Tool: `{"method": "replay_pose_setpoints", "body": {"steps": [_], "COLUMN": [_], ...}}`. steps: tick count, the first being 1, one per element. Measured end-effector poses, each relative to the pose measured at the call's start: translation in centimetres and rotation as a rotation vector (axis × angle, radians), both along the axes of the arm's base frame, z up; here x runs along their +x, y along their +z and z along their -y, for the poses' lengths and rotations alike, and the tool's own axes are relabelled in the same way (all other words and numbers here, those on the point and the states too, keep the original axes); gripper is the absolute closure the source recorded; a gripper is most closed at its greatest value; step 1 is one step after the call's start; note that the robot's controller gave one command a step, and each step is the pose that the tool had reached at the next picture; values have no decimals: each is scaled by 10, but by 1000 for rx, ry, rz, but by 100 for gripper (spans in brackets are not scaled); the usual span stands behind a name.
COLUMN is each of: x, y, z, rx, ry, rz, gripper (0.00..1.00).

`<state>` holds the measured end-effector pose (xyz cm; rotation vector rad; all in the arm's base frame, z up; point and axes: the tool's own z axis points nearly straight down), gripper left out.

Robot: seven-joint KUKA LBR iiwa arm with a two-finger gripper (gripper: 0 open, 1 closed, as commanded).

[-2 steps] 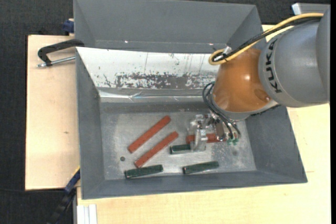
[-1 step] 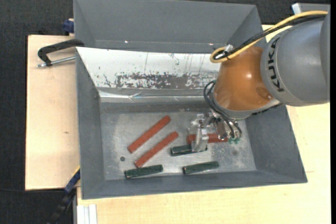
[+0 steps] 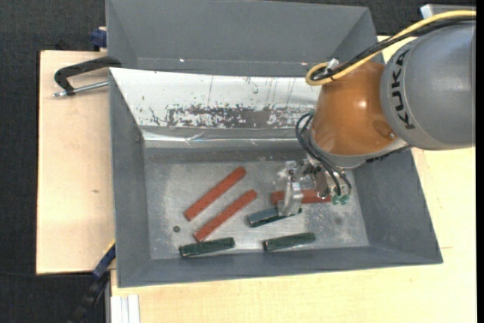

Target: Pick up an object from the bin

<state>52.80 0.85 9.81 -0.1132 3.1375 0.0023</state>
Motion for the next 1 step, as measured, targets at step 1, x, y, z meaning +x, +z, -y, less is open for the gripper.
{"method": "replay_pose_setpoints", "body": {"steps": [1], "x": [1], "y": [13], "z": [0], "rx": [0], "ry": [0], "rz": [4], "gripper": [100]}}
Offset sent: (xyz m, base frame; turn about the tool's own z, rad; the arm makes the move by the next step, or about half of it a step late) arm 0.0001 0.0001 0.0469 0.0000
